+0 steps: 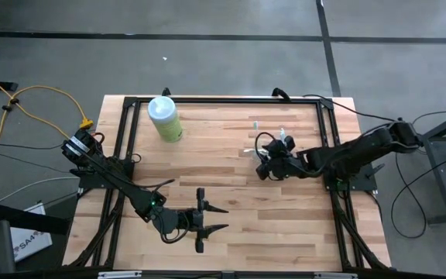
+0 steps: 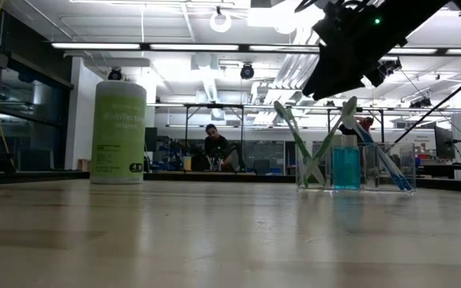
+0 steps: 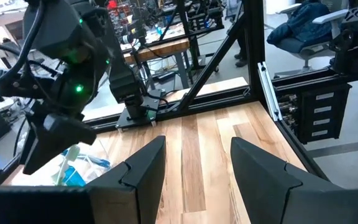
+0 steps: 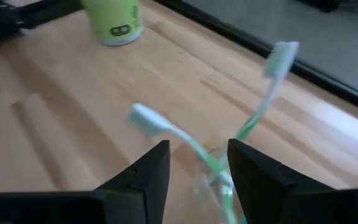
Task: Pick & Place toothbrushing station
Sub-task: Return to Home Position
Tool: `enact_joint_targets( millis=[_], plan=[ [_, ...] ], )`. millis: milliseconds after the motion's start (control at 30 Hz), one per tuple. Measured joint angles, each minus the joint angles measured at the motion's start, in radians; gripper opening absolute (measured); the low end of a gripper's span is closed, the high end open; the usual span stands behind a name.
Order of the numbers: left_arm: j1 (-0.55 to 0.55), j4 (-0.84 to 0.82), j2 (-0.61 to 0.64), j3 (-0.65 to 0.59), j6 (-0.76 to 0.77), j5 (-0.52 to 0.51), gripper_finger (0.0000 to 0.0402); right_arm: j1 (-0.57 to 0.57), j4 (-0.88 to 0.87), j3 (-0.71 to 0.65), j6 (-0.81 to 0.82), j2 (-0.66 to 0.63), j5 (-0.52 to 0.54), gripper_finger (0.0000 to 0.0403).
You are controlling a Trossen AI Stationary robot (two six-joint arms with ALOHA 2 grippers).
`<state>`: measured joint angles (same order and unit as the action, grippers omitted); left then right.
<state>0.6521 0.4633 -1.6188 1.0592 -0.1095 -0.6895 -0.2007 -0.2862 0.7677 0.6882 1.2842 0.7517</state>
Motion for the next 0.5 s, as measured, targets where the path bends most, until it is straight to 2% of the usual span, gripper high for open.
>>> enact_joint_targets(
  millis=[133, 300, 500],
  plan=[
    [0.0, -0.011, 0.0, 0.0, 0.01, 0.0, 0.0177, -0.039, 0.009, 0.0, 0.015, -0.015, -0.067, 0.0154],
    [0.0, -0.054, 0.0, 0.0, 0.013, 0.0, 0.0177, -0.103, 0.054, 0.0, 0.033, -0.027, -0.213, 0.0151],
    [0.001, -0.092, 0.0, 0.0, 0.013, 0.0, 0.0177, -0.201, 0.21, 0.0, -0.041, -0.032, -0.281, 0.0144]
  ],
)
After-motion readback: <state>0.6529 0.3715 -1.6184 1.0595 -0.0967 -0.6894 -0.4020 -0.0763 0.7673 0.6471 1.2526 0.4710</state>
